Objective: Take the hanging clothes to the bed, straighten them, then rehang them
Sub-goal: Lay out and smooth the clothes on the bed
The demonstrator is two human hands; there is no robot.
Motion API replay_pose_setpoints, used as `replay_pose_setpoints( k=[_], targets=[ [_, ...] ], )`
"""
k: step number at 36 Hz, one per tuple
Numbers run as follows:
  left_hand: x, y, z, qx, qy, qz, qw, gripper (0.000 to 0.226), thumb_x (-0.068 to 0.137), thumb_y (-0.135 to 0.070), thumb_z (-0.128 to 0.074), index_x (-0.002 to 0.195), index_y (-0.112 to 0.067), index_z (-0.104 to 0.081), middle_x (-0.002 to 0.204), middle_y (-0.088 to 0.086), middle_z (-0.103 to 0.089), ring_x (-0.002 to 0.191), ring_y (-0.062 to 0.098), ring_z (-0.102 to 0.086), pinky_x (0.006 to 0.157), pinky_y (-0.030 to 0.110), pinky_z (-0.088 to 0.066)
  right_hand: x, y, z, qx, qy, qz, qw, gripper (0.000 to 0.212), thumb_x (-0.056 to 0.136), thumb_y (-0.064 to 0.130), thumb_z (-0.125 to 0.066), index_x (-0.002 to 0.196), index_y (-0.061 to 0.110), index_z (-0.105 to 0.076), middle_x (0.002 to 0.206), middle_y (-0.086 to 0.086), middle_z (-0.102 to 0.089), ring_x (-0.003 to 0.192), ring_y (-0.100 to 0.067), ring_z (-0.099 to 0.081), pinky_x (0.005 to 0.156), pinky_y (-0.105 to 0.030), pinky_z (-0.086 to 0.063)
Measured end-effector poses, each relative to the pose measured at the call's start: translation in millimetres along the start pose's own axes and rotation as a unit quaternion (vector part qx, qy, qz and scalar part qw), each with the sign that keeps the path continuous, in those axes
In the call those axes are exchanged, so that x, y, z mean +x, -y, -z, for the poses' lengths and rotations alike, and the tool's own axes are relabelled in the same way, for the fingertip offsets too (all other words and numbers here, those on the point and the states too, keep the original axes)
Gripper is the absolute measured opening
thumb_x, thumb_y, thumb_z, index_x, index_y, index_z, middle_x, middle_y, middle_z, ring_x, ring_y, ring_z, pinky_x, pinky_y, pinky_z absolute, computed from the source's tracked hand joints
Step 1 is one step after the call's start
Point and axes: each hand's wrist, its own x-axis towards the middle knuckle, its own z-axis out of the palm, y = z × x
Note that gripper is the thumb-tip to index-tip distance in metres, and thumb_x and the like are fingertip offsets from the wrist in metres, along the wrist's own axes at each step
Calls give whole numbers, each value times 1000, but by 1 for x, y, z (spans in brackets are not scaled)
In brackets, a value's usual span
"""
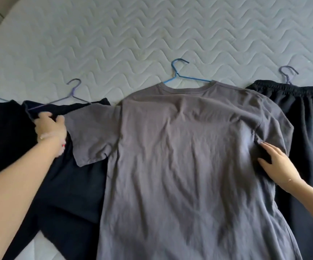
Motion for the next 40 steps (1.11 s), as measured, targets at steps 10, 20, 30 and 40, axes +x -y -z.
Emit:
replay_pose_setpoints(
  k=[10,20,30,40],
  targets=[
    [-227,110,-29,-156,202,124,959,35,92,-25,-54,123,-9,-49,117,3,-54,107,21,-51,92,32,-37,-114,-17,-19,176,2,-166,970,59,101,-3,-68,158,0,-50,157,-25,-55,145,-39,-55,121,-47,-42],
    [-262,160,1,-109,233,131,957,29,88,-21,-61,70,0,-52,75,14,-58,79,26,-52,59,31,-35,-199,-54,-56,187,23,-286,939,52,105,12,-67,60,14,-42,58,-6,-47,59,-19,-40,58,-37,-32],
    [-248,201,47,-45,292,162,942,20,86,-20,-64,91,0,-63,93,15,-62,93,26,-54,83,34,-37,-274,-84,-61,185,110,-280,936,53,104,10,-70,58,14,-43,44,4,-43,45,-13,-43,40,-15,-37],
    [-318,300,87,98,484,232,838,18,78,-2,-70,92,0,-59,94,20,-64,90,31,-60,85,41,-47,-361,-134,-84,127,281,-279,909,6,92,5,-82,89,7,-77,81,-4,-77,94,-26,-72,61,-21,-49]
  ],
)
